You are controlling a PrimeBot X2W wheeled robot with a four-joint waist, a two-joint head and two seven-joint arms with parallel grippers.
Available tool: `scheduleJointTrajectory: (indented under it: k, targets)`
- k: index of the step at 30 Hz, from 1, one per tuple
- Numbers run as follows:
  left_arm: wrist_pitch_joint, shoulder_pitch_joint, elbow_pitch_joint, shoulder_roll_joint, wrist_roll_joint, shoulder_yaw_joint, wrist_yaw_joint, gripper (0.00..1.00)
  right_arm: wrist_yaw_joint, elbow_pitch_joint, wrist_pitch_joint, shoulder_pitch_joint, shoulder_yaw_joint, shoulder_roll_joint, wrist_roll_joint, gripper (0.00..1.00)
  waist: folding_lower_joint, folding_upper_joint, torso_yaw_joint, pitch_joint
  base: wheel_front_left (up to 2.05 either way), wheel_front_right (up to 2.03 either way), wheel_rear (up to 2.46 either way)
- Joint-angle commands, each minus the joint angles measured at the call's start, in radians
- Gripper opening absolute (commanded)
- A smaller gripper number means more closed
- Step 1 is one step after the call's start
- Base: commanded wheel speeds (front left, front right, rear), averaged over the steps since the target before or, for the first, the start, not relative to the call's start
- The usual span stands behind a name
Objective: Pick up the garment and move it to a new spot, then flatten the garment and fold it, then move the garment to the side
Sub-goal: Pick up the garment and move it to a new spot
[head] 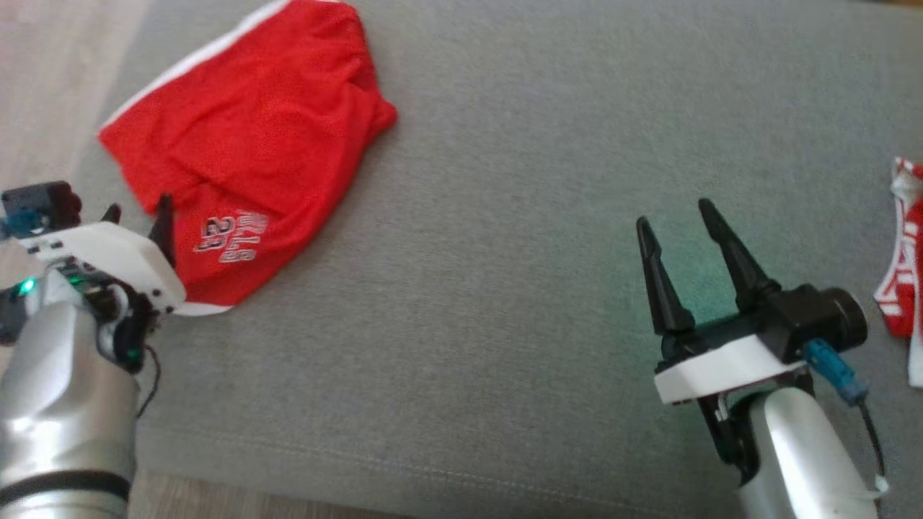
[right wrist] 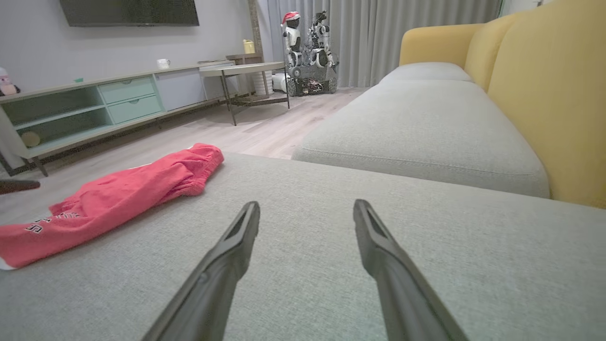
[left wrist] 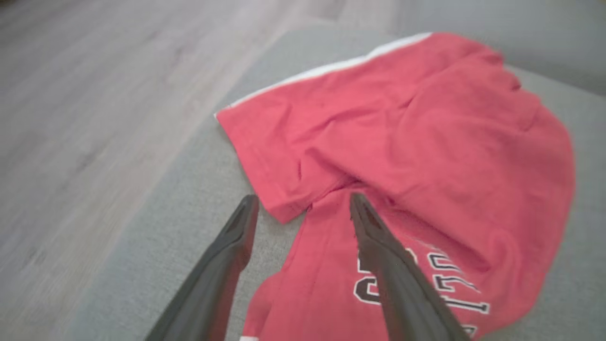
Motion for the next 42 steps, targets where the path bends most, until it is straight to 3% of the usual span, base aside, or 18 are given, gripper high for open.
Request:
scheduleJointTrajectory:
  k: [1,9,22,23,24,25,33,38,42]
  targets:
    - [0.009,-0.048,-0.007,0.063,0.0,0.042,0.004,1.0,-0.001,-0.043,0.003,-0.038,0.022,-0.002,-0.006,1.0,-0.0001,0.0,-0.044,0.042,0.0,0.0,0.0]
    - [0.087,-0.177,0.196,0.132,0.012,0.024,0.005,1.0,-0.001,-0.087,0.011,-0.051,0.009,-0.002,-0.01,1.0,-0.0001,0.0,-0.101,0.102,0.0,0.0,0.0]
    - [0.204,-0.278,0.388,0.158,0.002,-0.017,-0.018,1.0,-0.001,-0.105,0.01,-0.069,-0.004,-0.002,-0.012,1.0,-0.0001,0.0,-0.123,0.138,0.0,0.0,0.0]
    - [0.212,-0.281,0.396,0.158,-0.003,-0.018,-0.021,0.84,-0.001,-0.105,0.009,-0.07,-0.005,-0.002,-0.013,1.0,-0.0001,0.0,-0.123,0.138,0.0,0.0,0.0]
    - [0.216,-0.285,0.402,0.158,-0.009,-0.017,-0.023,0.15,-0.001,-0.105,0.009,-0.07,-0.008,-0.002,-0.013,1.0,-0.0001,0.0,-0.124,0.138,0.0,0.0,0.0]
    - [0.217,-0.287,0.406,0.158,-0.015,-0.017,-0.025,0.0,-0.001,-0.106,0.008,-0.07,-0.012,-0.002,-0.013,1.0,-0.0001,0.0,-0.124,0.137,0.0,0.0,0.0]
    - [0.062,-0.295,0.384,0.174,-0.038,-0.002,-0.01,0.0,-0.001,-0.092,-0.003,-0.064,-0.024,-0.002,-0.005,1.0,-0.0001,0.0,-0.122,0.106,0.0,0.0,0.0]
    - [-0.143,-0.293,0.338,0.166,-0.075,0.038,0.014,0.0,-0.001,-0.06,-0.024,-0.052,-0.028,-0.002,0.017,1.0,-0.0001,0.0,-0.122,0.042,0.0,0.0,0.0]
    - [-0.248,-0.291,0.281,0.151,-0.086,0.045,0.012,0.0,-0.001,-0.037,-0.037,-0.039,-0.038,-0.002,0.035,1.0,-0.0001,0.0,-0.123,-0.007,0.0,0.0,0.0]
